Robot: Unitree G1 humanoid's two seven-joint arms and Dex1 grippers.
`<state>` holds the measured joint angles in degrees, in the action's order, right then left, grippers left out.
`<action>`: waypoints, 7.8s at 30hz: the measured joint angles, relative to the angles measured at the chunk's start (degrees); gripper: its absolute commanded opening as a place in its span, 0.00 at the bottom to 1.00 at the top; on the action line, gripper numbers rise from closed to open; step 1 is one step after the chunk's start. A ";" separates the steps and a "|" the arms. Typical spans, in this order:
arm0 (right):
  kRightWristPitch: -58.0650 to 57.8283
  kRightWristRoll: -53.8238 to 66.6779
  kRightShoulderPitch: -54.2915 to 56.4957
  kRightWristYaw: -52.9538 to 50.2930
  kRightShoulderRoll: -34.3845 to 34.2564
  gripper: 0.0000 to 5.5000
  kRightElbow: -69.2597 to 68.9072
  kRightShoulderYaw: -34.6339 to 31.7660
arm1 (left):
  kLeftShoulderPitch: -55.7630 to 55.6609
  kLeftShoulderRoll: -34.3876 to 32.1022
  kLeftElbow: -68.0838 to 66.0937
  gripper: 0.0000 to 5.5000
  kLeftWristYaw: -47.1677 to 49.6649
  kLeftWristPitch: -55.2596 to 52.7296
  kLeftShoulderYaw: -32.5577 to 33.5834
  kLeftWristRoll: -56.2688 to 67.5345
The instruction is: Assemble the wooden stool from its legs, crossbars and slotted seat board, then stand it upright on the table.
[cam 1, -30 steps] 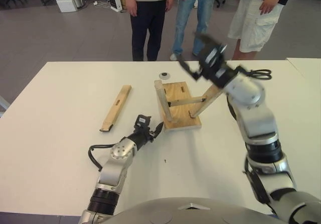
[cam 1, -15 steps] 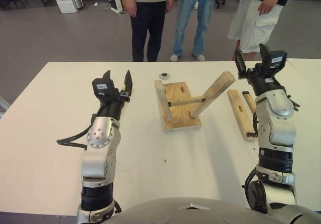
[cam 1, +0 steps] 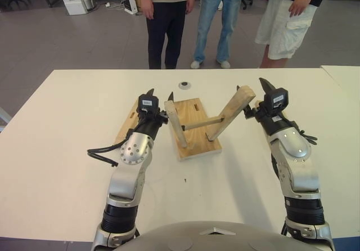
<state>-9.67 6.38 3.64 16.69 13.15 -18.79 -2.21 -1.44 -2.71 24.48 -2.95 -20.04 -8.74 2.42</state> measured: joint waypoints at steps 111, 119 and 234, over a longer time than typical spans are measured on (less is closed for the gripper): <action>-9.98 4.65 -1.24 39.83 22.84 0.66 22.02 10.34 | -45.42 -21.31 -97.40 0.58 -36.99 47.21 -8.71 -17.63; -1.73 -1.03 5.76 22.31 12.54 0.66 33.93 10.73 | -38.46 -21.95 -94.26 0.58 -58.38 53.43 -4.99 -10.93; -0.12 18.54 22.86 21.55 -0.10 0.24 9.06 8.26 | -29.08 -6.50 -1.52 0.31 -2.82 -18.31 19.44 61.02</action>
<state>-9.79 24.93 26.49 38.25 13.05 -9.73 6.05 -30.52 -9.21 22.96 -5.77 -38.35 10.70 63.44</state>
